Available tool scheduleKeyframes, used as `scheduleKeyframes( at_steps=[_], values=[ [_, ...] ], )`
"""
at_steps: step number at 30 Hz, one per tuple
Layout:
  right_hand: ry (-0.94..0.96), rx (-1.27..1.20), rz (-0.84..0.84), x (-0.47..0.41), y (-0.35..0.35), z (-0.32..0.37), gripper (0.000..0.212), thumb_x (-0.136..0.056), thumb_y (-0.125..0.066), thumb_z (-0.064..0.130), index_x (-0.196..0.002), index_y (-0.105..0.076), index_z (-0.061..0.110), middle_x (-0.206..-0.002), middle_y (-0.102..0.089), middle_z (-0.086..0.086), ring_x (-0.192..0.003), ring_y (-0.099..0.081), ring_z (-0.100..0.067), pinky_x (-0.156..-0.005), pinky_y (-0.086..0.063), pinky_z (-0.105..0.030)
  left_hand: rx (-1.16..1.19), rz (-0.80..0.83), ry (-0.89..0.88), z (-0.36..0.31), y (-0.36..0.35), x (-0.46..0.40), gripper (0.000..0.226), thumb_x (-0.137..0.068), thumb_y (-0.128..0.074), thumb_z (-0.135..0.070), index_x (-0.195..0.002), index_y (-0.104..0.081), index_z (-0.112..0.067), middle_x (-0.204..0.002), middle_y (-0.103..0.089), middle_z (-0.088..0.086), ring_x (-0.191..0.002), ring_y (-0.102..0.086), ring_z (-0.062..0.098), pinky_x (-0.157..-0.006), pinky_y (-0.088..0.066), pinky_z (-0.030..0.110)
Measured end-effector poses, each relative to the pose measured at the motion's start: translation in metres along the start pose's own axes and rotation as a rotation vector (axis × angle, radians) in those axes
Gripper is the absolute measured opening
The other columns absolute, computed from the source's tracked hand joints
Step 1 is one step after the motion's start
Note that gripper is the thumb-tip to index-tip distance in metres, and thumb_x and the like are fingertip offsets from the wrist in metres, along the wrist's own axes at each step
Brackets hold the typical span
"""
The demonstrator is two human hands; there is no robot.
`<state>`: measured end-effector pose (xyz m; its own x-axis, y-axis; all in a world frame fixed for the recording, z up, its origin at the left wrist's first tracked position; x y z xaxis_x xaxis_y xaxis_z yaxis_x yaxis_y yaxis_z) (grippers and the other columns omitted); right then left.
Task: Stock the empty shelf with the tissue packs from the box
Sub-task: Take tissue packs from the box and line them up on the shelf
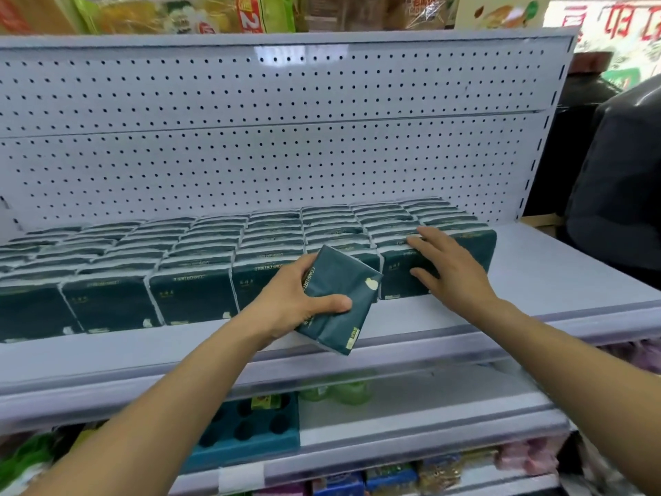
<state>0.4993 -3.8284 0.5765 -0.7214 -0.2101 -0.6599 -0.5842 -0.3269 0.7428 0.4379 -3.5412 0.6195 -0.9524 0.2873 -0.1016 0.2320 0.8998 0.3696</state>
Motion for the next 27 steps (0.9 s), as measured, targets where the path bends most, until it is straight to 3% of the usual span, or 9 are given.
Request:
scheduleKeyframes(
  at_steps=[5, 8, 10, 12, 14, 18, 20, 23, 27],
  values=[
    [0.06, 0.039, 0.029, -0.005, -0.002, -0.005, 0.054, -0.091, -0.066, 0.025, -0.141, -0.047, 0.015, -0.151, -0.04, -0.005, -0.139, -0.036, -0.027, -0.113, -0.033, -0.048, -0.054, 0.004, -0.009, -0.01, -0.011, -0.004, 0.067, -0.066, -0.089, -0.022, -0.125, -0.056, -0.027, -0.107, -0.071, -0.009, -0.092, -0.07, 0.008, -0.081, -0.059, 0.03],
    [0.087, -0.14, -0.127, -0.005, 0.02, 0.008, 0.055, -0.095, -0.059, 0.027, -0.146, -0.041, 0.018, -0.152, -0.038, -0.001, -0.139, -0.035, -0.018, -0.114, -0.03, -0.037, -0.137, -0.015, -0.011, -0.014, -0.019, -0.01, 0.067, -0.065, -0.091, -0.024, -0.118, -0.051, -0.029, -0.108, -0.068, -0.009, -0.093, -0.069, 0.007, -0.083, -0.058, 0.031],
    [0.009, -0.409, -0.072, -0.006, 0.043, 0.026, 0.051, -0.094, -0.053, 0.041, -0.143, -0.042, 0.029, -0.142, -0.047, 0.009, -0.13, -0.043, -0.008, -0.107, -0.038, -0.03, -0.201, -0.011, -0.034, -0.019, -0.028, -0.016, 0.065, -0.064, -0.092, -0.027, -0.112, -0.048, -0.029, -0.106, -0.068, -0.008, -0.092, -0.068, 0.011, -0.082, -0.057, 0.035],
    [-0.114, -0.747, 0.189, -0.01, 0.063, 0.044, 0.05, -0.089, -0.058, 0.051, -0.136, -0.047, 0.04, -0.125, -0.058, 0.017, -0.11, -0.056, -0.003, -0.092, -0.05, -0.031, -0.309, -0.002, -0.083, -0.028, -0.04, -0.024, 0.065, -0.063, -0.091, -0.032, -0.109, -0.046, -0.03, -0.104, -0.068, -0.008, -0.092, -0.067, 0.011, -0.081, -0.055, 0.033],
    [-0.129, -0.917, 0.373, -0.011, 0.068, 0.048, 0.05, -0.087, -0.07, 0.036, -0.133, -0.052, 0.033, -0.114, -0.067, 0.011, -0.096, -0.064, -0.006, -0.078, -0.056, -0.029, -0.391, -0.011, -0.129, -0.037, -0.054, -0.031, 0.066, -0.063, -0.09, -0.034, -0.109, -0.043, -0.03, -0.102, -0.066, -0.009, -0.09, -0.064, 0.008, -0.078, -0.054, 0.029],
    [-0.201, -0.982, 0.345, -0.001, 0.072, 0.02, 0.04, -0.084, -0.074, 0.01, -0.12, -0.059, 0.018, -0.101, -0.073, -0.005, -0.076, -0.066, -0.018, -0.053, -0.049, -0.028, -0.385, -0.061, -0.183, -0.04, -0.08, -0.041, 0.067, -0.064, -0.089, -0.039, -0.111, -0.042, -0.031, -0.101, -0.061, -0.011, -0.089, -0.061, 0.007, -0.082, -0.054, 0.034],
    [-0.284, -1.025, 0.315, 0.011, 0.074, -0.007, 0.038, -0.082, -0.075, 0.008, -0.116, -0.06, 0.014, -0.102, -0.073, -0.005, -0.082, -0.068, -0.017, -0.055, -0.051, -0.027, -0.405, -0.139, -0.248, -0.035, -0.087, -0.046, 0.061, -0.073, -0.079, -0.051, -0.119, -0.044, -0.032, -0.112, -0.059, -0.014, -0.1, -0.058, 0.007, -0.089, -0.052, 0.034],
    [-0.437, -1.027, 0.225, 0.031, 0.076, -0.059, 0.036, -0.078, -0.077, 0.005, -0.11, -0.063, 0.013, -0.104, -0.074, -0.005, -0.101, -0.069, -0.024, -0.082, -0.057, -0.04, -0.706, -0.308, -0.402, -0.025, -0.092, -0.055, 0.063, -0.085, -0.06, -0.061, -0.136, -0.044, -0.028, -0.137, -0.051, -0.009, -0.127, -0.046, 0.012, -0.111, -0.034, 0.037],
    [-0.568, -0.961, 0.101, 0.047, 0.077, -0.106, 0.032, -0.078, -0.077, 0.008, -0.107, -0.065, 0.016, -0.101, -0.074, -0.002, -0.101, -0.068, -0.025, -0.081, -0.057, -0.031, -1.164, -0.311, -0.43, -0.013, -0.1, -0.074, 0.079, -0.09, -0.048, -0.066, -0.153, -0.023, -0.026, -0.16, -0.025, -0.005, -0.149, -0.018, 0.016, -0.122, 0.002, 0.046]
  ],
)
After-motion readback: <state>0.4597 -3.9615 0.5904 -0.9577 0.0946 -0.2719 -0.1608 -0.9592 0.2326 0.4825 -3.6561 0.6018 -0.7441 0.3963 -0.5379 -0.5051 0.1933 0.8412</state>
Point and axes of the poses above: each hand's wrist, its own x-axis away from the middle knuckle, its own y-axis out of the back of the hand, z = x × y, the point moved 1 cm from there along -x, towards the middle knuckle
